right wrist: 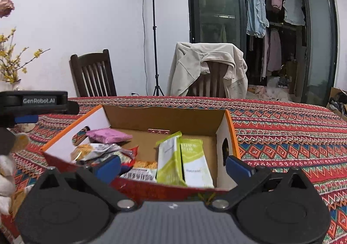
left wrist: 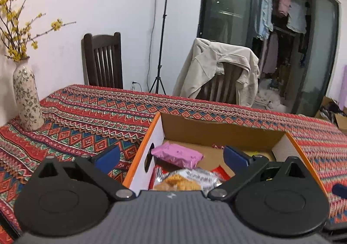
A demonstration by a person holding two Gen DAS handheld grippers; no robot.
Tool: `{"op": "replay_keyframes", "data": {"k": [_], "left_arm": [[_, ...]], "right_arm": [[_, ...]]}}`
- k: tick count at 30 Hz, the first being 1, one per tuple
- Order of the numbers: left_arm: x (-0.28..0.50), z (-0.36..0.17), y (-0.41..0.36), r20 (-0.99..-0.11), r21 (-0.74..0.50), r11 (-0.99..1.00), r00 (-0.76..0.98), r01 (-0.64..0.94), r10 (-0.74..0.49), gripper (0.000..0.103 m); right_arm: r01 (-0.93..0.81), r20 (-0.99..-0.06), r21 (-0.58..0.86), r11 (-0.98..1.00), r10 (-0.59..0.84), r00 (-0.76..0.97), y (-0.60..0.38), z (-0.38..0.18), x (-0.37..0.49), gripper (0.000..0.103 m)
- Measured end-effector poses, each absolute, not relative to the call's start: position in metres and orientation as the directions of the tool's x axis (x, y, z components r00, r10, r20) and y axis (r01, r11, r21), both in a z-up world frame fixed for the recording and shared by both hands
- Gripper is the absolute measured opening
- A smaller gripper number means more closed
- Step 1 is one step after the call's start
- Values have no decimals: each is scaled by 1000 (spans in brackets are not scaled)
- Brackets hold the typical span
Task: Organize snacks
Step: 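Withdraw both tools from the box back toward the snack pile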
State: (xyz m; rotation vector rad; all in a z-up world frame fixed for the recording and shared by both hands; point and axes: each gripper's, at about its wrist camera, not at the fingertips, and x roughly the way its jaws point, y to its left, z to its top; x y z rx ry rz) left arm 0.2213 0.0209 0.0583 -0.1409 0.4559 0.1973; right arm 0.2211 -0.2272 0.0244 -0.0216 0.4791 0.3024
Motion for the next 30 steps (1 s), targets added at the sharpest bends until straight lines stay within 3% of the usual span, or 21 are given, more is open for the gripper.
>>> {"op": "replay_keyframes", "data": {"k": [30], "left_arm": [[101,13,29,-474,-49,969,860,-242,191,103]], "right_arm": [[-416,-464,143,898,432,773,-244,-5,139,103]]}}
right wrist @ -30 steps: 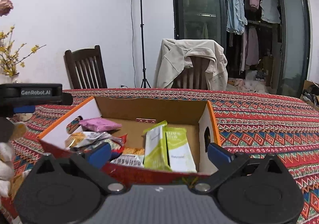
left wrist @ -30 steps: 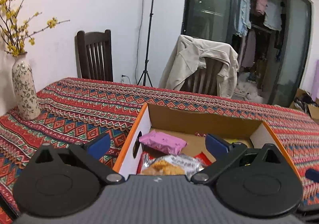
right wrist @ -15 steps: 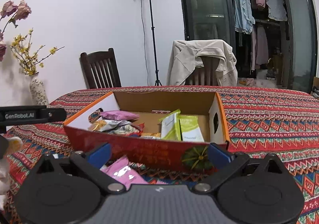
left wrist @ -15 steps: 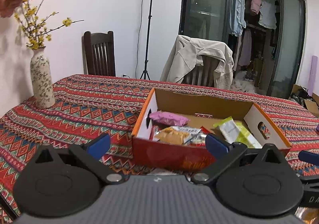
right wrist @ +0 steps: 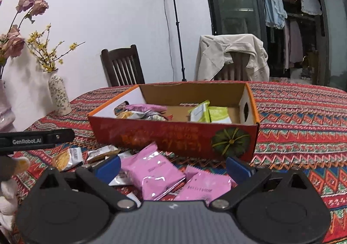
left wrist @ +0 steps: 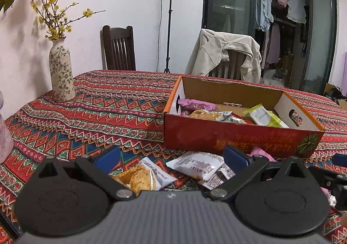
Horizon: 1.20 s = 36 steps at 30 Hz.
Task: Organize snacks
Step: 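Withdraw both tools from the box back toward the snack pile, then grasp a pink bag with the right tool while the left tool grasps a yellow cookie bag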
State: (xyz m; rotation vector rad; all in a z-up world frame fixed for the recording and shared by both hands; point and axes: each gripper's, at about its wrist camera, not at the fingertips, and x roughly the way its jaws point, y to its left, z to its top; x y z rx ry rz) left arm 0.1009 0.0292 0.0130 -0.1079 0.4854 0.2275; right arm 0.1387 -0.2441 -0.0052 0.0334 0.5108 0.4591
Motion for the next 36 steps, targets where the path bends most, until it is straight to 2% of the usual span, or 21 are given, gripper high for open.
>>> {"op": "replay_keyframes", "data": {"k": [13,22,29,32,34,36], "left_arm": [[106,-9,58,-503,-99,963,848,-250,168,103],[107,-17,67,-507,-164,959,853,-233,121,103],[110,-20,72,-521,-215,955,851,-206,67,103],[110,-21,73,-521,-223,954,852,-199,56,103],[111,-21,72,-520,-227,954,852,-194,50,103],[111,-22,72,-524,-223,955,850,-195,51,103]], "right_arm": [[-432,-524,85,898,408,747,-219,-14,141,103],[-484,-588,-39,874,371,719,-178,-23,161,103],[-500,-630,-54,864,360,689,-165,-34,187,97],[-521,-628,-20,853,395,670,-167,-37,192,93],[-543,-624,15,840,432,651,-168,-40,193,86],[-556,-615,51,830,465,637,-170,-43,194,86]]}}
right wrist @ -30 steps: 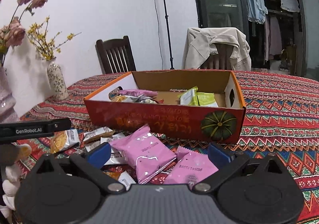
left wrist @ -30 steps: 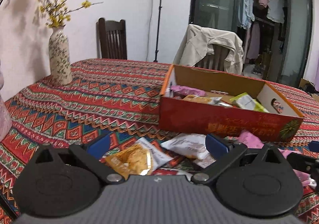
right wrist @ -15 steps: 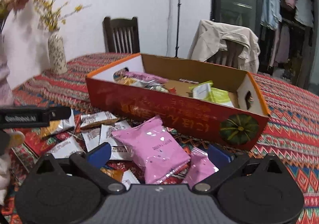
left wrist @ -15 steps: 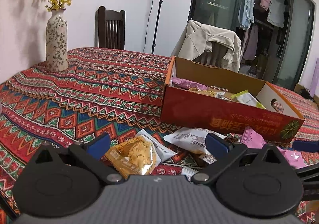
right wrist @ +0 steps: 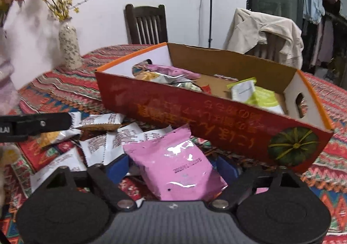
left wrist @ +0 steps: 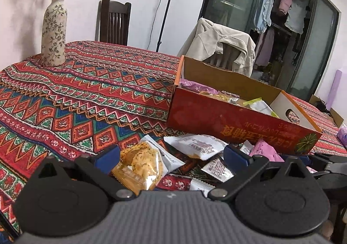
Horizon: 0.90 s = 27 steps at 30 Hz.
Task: Organize snacks
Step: 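Grasp a pink bag with the right tool while the left tool grasps a yellow cookie bag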
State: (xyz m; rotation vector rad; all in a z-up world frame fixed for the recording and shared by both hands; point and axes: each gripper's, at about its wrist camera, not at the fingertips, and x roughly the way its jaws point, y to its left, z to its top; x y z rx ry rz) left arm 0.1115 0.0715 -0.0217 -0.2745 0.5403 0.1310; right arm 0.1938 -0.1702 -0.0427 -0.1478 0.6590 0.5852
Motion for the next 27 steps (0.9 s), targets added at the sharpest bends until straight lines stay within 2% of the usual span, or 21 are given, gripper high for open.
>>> {"op": "replay_keyframes", "data": {"k": [3,7,15,23,27], "left_arm": [[112,-22,70,-524,-218,956,850,-197,55,103],[113,-22,69,-527,-207,955,847,-212,73,103],[122,-22,66,-577,-140,955,806,-261,135,103],[133,-19,60,-619,16,965,755,-263,216,103],[131,-13,63,-624,32,969,752,-247,213,103]], "right_arm": [[-564,-608,65,823,481,632,-174,-43,193,72],[-559,-593,27,829,463,658,-174,-42,183,68],[-510,-482,68,858,476,736,-198,-25,168,67],[-466,-449,111,878,463,765,-213,-21,166,67],[-452,-441,125,883,458,772,-217,-21,166,67]]}}
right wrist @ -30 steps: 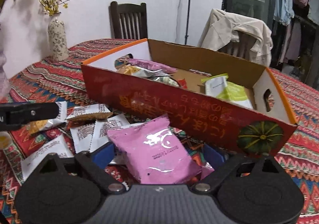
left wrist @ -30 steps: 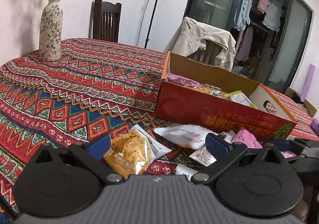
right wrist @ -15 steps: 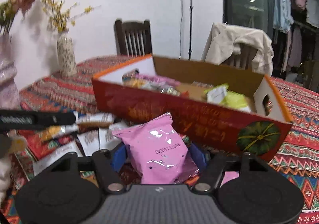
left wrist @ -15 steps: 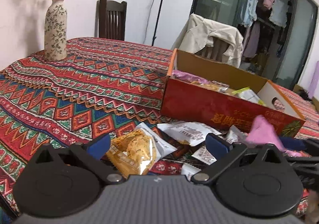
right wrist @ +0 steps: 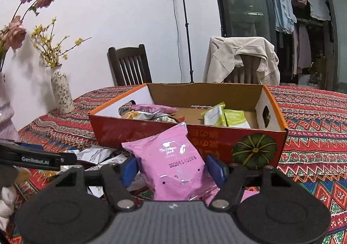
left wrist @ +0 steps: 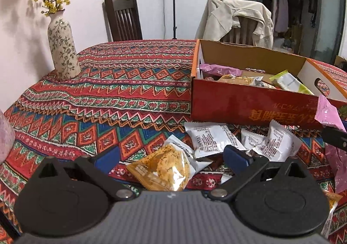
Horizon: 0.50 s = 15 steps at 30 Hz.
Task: Organize snacks
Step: 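Grasp a pink bag with the right tool while the left tool grasps a yellow cookie bag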
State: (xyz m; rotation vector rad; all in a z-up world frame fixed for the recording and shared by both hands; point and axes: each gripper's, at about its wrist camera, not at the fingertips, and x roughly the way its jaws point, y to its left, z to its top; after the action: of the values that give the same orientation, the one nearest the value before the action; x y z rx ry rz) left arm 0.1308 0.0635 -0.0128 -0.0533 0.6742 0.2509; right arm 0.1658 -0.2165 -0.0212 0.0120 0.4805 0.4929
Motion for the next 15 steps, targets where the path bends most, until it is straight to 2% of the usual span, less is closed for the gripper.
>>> {"op": "replay_keyframes", "data": {"k": [7,15], "left_arm": [[144,-28,59,-686,120,974,693,-193,222,103],[156,-40,87,-710,4,973,685,-230,165,103]], "right_arm": [[-442,-433,130,887,452,780,-217,-21,165,68],[-431,-430,128,893,441,787,-218,-22,165,68]]}}
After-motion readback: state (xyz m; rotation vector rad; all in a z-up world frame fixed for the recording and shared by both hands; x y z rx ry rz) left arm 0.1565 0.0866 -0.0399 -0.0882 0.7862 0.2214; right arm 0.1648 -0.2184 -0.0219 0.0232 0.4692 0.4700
